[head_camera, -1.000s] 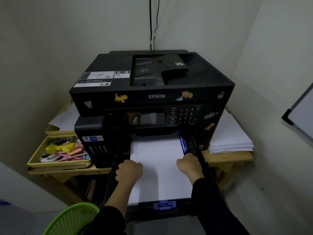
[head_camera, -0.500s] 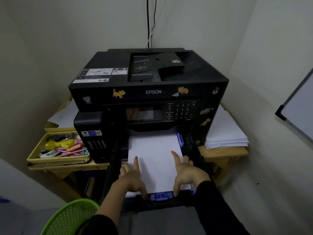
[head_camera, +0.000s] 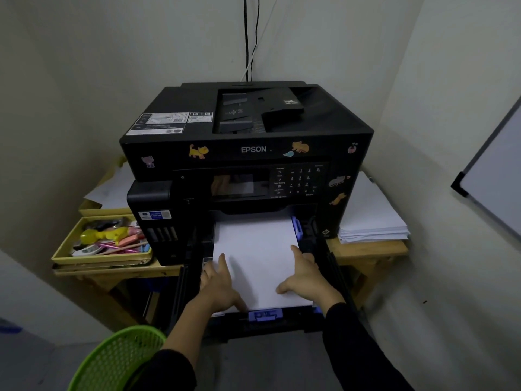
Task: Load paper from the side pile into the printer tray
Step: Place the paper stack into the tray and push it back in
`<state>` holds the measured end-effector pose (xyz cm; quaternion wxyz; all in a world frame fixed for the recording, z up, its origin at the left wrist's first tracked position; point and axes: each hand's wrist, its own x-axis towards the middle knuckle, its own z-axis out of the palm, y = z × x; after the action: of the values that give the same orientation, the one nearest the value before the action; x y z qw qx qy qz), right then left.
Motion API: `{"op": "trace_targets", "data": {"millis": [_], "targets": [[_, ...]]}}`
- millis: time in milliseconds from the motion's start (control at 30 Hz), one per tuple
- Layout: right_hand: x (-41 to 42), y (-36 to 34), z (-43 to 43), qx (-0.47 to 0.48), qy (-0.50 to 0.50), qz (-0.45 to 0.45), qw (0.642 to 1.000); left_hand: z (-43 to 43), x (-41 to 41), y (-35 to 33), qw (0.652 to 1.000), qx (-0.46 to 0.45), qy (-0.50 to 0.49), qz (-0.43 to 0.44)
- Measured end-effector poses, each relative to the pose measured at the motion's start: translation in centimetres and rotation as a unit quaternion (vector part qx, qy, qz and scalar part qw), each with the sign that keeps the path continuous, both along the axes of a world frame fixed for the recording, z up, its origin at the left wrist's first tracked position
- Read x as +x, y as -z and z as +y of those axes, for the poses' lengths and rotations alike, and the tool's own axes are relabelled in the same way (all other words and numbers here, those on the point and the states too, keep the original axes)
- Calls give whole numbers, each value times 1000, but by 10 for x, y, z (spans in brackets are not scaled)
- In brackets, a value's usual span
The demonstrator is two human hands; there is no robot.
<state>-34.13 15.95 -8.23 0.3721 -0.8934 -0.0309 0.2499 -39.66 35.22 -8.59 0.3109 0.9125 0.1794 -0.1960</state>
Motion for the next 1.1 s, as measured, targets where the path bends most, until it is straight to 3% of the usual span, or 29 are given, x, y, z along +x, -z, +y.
{"op": "trace_targets", "data": {"millis": [367,433,533,633,733,833,967,1100], "targets": [[-12,3,3,52,14,-16,998,-5,-9,3,997,-42,-23,-53],[-16,0,0,43,-19,-16,999,-6,-10,1,998,-26,20,-52],[-25,-5,-7,-21,-144,14,989,-11,-13,-4,988,-32,150,34],[-35,-3,-5,-117,-252,4,961,-21,-21,-2,963,42,249,96],[-48,4,3,-188,-299,-46,934,-36,-32,7,944,161,286,47],[-61,17,8,-253,-270,-122,921,-43,-41,16,936,231,267,-16],[-70,24,10,-251,-227,-207,918,-48,-46,19,940,232,243,-59],[-68,29,15,-238,-233,-234,913,-45,-44,25,941,213,252,-77]]}}
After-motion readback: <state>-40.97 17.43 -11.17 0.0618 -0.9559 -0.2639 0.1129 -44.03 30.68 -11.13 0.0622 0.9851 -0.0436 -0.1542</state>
